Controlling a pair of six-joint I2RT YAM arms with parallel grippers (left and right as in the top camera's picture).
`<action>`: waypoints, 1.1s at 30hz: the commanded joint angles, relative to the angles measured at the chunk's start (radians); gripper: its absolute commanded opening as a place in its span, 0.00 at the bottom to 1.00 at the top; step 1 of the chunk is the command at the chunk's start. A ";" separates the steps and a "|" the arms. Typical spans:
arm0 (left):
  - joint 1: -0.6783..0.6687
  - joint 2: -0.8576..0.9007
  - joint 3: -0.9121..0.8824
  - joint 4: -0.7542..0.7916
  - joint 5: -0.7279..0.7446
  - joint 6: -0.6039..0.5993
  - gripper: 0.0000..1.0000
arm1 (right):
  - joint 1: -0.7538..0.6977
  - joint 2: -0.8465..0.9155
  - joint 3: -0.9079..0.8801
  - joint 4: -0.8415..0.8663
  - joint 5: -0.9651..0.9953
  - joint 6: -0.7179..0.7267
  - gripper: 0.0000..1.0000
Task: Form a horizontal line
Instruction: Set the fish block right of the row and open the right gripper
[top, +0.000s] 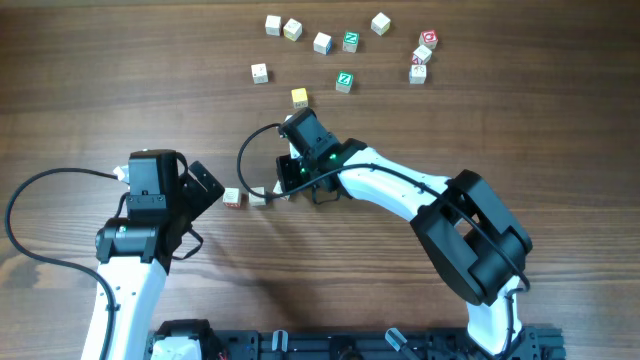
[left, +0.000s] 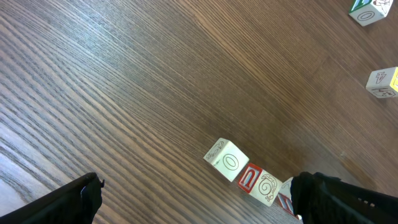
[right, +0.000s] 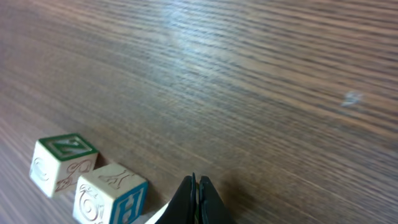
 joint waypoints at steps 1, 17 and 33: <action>0.006 -0.002 0.006 0.002 -0.017 -0.010 1.00 | 0.002 0.012 0.019 0.006 -0.074 -0.072 0.05; 0.006 -0.002 0.006 0.002 -0.017 -0.010 1.00 | -0.059 -0.066 0.019 0.036 -0.081 0.023 0.04; 0.006 -0.002 0.006 0.009 -0.039 -0.010 1.00 | -0.109 -0.129 0.019 -0.250 -0.056 0.188 0.08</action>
